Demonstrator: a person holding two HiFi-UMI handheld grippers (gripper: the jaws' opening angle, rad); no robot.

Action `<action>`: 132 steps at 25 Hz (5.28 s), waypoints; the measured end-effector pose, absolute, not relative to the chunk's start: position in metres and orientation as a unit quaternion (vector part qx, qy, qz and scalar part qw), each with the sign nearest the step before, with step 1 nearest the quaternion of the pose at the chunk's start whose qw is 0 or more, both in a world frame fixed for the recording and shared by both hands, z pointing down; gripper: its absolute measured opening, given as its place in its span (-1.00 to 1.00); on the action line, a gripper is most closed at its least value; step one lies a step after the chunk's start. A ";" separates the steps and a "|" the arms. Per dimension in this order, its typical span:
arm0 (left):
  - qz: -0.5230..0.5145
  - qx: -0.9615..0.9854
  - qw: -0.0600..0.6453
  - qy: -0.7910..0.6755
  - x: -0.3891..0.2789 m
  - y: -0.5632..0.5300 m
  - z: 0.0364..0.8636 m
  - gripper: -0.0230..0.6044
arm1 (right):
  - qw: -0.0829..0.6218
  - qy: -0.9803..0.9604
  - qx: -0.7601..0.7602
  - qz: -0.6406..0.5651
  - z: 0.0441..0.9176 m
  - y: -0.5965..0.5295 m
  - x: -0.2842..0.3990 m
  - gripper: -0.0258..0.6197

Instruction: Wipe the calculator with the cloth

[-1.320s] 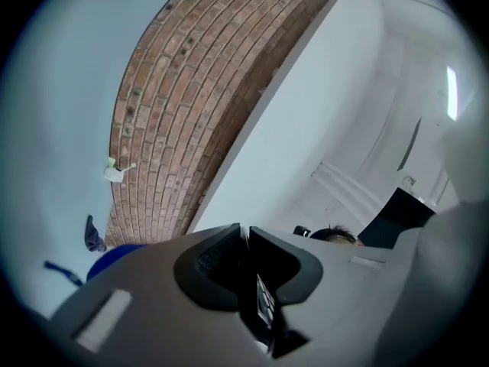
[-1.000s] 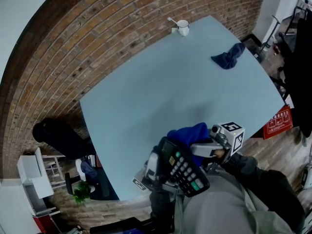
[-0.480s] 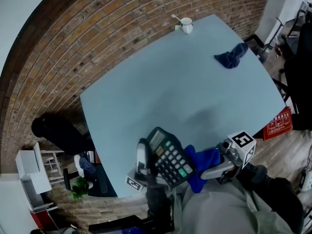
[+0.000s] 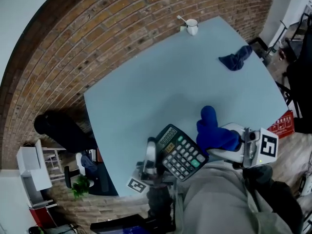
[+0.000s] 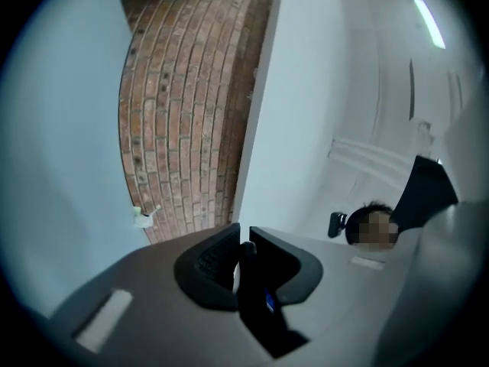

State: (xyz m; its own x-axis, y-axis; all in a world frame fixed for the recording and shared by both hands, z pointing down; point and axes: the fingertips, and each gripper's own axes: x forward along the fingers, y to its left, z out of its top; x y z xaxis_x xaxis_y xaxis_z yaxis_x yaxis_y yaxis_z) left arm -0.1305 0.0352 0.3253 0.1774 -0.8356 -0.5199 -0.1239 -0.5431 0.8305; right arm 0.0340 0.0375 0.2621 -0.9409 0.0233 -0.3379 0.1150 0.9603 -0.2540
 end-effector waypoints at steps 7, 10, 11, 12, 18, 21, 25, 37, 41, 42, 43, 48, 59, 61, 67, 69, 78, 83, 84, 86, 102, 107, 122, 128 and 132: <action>-0.397 0.746 0.265 -0.465 -0.119 0.030 0.334 -0.81 | -0.183 0.963 0.060 0.187 0.331 0.107 -0.017 -0.71; -0.368 0.758 0.254 -0.475 -0.109 0.029 0.334 -0.81 | -0.185 0.956 0.118 0.194 0.337 0.134 -0.031 -0.71; -0.366 0.761 0.253 -0.471 -0.106 0.030 0.333 -0.81 | -0.185 0.956 0.115 0.198 0.338 0.133 -0.034 -0.71; -0.367 0.764 0.254 -0.467 -0.103 0.030 0.333 -0.81 | -0.187 0.957 0.096 0.201 0.339 0.123 -0.035 -0.71; -0.369 0.765 0.260 -0.460 -0.100 0.032 0.334 -0.80 | -0.206 0.959 -0.098 0.167 0.334 0.017 -0.026 -0.71; -0.362 0.764 0.254 -0.471 -0.101 0.029 0.335 -0.80 | -0.221 0.951 -0.065 0.206 0.339 0.041 -0.041 -0.71; -0.347 0.757 0.259 -0.489 -0.107 0.026 0.343 -0.80 | -0.220 0.949 0.077 0.212 0.353 0.115 -0.053 -0.71; -0.333 0.773 0.255 -0.477 -0.095 0.022 0.345 -0.80 | -0.243 0.958 -0.036 0.146 0.355 0.028 -0.026 -0.71; -0.337 0.754 0.255 -0.502 -0.110 0.019 0.349 -0.80 | -0.240 0.956 0.018 0.168 0.357 0.062 -0.044 -0.71; -0.339 0.749 0.253 -0.510 -0.115 0.019 0.350 -0.80 | -0.237 0.956 0.056 0.166 0.359 0.082 -0.045 -0.71; -0.340 0.744 0.249 -0.518 -0.121 0.020 0.350 -0.80 | -0.235 0.953 0.095 0.163 0.361 0.102 -0.045 -0.71; -0.367 0.728 0.240 -0.527 -0.143 0.025 0.346 -0.80 | -0.245 0.951 0.141 0.123 0.370 0.121 -0.019 -0.71; -0.415 0.695 0.241 -0.535 -0.160 0.025 0.343 -0.80 | -0.222 0.963 0.106 0.106 0.362 0.116 -0.013 -0.71; -0.426 0.693 0.240 -0.530 -0.162 0.025 0.341 -0.80 | -0.207 0.963 0.141 0.099 0.359 0.139 -0.022 -0.71; -0.482 0.694 0.255 -0.470 -0.159 0.033 0.332 -0.80 | -0.197 0.969 0.114 0.091 0.355 0.115 -0.009 -0.71; -0.490 0.700 0.256 -0.452 -0.160 0.037 0.329 -0.80 | -0.184 0.977 0.056 0.094 0.348 0.084 0.001 -0.71; -0.482 0.753 0.270 -0.358 -0.125 0.042 0.319 -0.80 | -0.031 0.994 0.014 -0.101 0.312 0.018 -0.006 -0.71; -0.535 0.734 0.302 -0.288 -0.108 0.043 0.314 -0.80 | 0.037 0.994 0.039 -0.098 0.296 -0.008 -0.016 -0.71; -0.539 0.731 0.304 -0.288 -0.108 0.043 0.313 -0.80 | 0.036 0.993 0.039 -0.108 0.299 -0.008 -0.017 -0.71; -0.544 0.722 0.301 -0.303 -0.117 0.042 0.314 -0.80 | 0.023 0.991 0.046 -0.125 0.305 -0.001 -0.015 -0.71; -0.503 0.749 0.291 -0.318 -0.122 0.038 0.317 -0.81 | 0.084 0.991 0.030 -0.101 0.284 0.015 0.027 -0.71; -0.485 0.761 0.301 -0.307 -0.098 0.033 0.318 -0.81 | 0.058 0.995 0.041 -0.063 0.282 0.011 0.003 -0.71; -0.541 0.660 0.284 -0.438 -0.159 0.026 0.334 -0.81 | -0.047 0.971 0.219 -0.078 0.321 0.141 -0.008 -0.71; -0.546 0.645 0.278 -0.455 -0.159 0.025 0.335 -0.81 | -0.084 0.960 0.264 -0.047 0.335 0.171 -0.024 -0.71; -0.547 0.649 0.281 -0.448 -0.155 0.026 0.335 -0.81 | -0.102 0.958 0.266 -0.036 0.343 0.177 -0.022 -0.71</action>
